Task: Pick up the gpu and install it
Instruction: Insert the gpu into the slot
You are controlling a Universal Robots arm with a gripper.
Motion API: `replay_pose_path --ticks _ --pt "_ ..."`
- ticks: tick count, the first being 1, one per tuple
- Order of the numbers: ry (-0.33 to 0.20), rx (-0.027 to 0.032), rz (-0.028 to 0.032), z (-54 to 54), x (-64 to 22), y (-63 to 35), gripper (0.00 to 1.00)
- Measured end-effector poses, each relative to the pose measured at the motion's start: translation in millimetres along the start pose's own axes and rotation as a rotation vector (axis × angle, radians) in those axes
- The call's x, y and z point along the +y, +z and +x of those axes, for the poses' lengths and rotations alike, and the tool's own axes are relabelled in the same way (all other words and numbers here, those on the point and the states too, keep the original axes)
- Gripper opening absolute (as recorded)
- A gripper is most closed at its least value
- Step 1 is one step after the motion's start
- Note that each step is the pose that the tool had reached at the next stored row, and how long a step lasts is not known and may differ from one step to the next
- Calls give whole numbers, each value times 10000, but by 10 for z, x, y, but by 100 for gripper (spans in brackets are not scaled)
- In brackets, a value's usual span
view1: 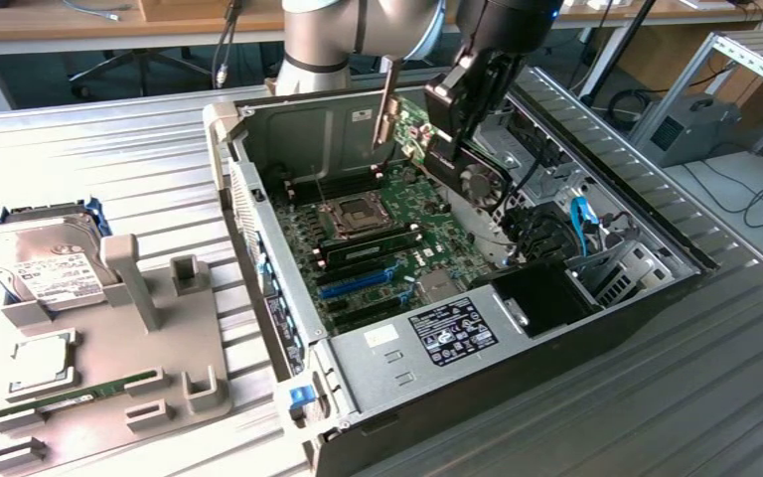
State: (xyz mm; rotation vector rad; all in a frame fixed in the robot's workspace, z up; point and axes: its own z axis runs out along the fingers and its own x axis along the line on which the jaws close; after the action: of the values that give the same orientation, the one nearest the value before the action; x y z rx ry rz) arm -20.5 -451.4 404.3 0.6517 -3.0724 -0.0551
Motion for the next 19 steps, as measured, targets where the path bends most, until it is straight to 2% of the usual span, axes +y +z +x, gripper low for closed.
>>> replay_pose_path --ticks 19 --pt "-318 11 -3 0 0 0 26"
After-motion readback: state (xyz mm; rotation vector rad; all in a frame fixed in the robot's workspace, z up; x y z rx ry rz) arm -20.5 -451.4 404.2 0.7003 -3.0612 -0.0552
